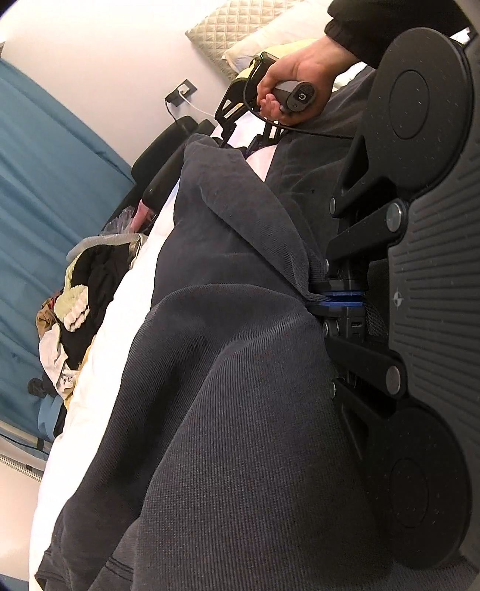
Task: Fold clothes
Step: 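Grasp the leg edge with the left gripper while the right gripper pinches the other leg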
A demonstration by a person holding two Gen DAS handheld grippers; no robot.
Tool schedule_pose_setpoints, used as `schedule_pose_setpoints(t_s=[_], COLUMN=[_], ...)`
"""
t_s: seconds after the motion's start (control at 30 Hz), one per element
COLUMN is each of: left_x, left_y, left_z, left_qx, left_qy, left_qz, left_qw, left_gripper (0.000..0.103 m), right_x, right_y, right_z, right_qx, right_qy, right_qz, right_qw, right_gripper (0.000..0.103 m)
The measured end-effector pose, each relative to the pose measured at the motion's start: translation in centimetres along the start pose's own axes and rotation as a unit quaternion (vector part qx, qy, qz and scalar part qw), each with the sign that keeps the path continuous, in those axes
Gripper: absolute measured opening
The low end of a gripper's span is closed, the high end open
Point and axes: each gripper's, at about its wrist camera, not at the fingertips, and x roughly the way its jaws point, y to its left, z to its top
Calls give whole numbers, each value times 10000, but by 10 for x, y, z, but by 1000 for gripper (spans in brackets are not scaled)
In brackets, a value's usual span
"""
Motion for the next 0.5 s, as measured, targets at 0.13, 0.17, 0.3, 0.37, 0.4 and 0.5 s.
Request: schedule_pose_setpoints(t_s=[0.13,0.17,0.3,0.37,0.4,0.5], left_x=[0,0,-3,-5,-6,-9], left_y=[0,-1,-6,-8,-10,-11], left_z=[0,0,-1,-2,-2,-3], left_qx=[-28,-11,81,137,165,222], left_qy=[-15,-22,-68,-54,-44,-49], left_qz=[7,6,-25,5,24,-12], left_qw=[10000,10000,9999,9999,9999,9997], left_gripper=[4,4,5,6,6,7], right_x=[-16,-24,-69,-97,-109,-131], right_y=[16,27,73,82,78,52], right_z=[0,-1,-6,-10,-10,-4], right_qx=[-351,-569,-1419,-1591,-1531,-1172], right_qy=[-240,-373,-1085,-1511,-1762,-2016], right_qz=[351,424,689,601,388,-411], right_qw=[9985,9968,9815,9738,9716,9716], right_gripper=[12,12,11,10,9,9])
